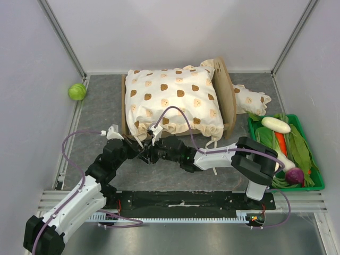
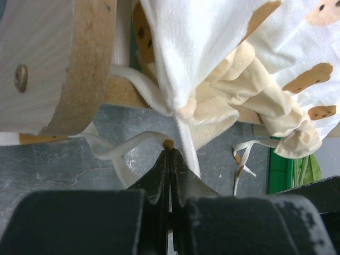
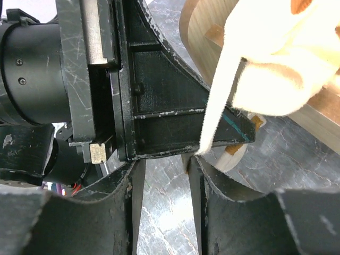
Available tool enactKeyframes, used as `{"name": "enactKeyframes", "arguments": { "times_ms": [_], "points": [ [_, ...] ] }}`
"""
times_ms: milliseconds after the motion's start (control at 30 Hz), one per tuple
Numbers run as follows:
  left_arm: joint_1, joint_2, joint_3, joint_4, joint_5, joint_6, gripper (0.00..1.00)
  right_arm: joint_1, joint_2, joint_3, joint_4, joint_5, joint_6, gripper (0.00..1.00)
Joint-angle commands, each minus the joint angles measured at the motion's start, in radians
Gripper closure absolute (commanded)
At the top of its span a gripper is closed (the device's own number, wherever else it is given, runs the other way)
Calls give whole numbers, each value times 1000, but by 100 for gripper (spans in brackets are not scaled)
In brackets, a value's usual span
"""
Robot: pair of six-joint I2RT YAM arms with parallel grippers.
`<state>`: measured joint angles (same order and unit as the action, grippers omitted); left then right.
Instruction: Set up the pet bed
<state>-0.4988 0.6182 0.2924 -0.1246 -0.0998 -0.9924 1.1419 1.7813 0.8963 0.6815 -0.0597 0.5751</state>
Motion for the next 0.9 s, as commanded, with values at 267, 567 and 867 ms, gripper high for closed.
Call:
{"name": "enactKeyframes", "arguments": {
  "times_ms": [267,567,867],
  "points": [
    [-20,43,-25,52,112,-31,98,-1,-195,-37,-82,61,-153,41],
    [-20,68,-19,77,112,-32,98,-8,-286,-89,-106,145,-156,41],
    [-18,48,-19,69,110,-34,98,-83,-303,-79,-286,187,-91,47]
  ]
}}
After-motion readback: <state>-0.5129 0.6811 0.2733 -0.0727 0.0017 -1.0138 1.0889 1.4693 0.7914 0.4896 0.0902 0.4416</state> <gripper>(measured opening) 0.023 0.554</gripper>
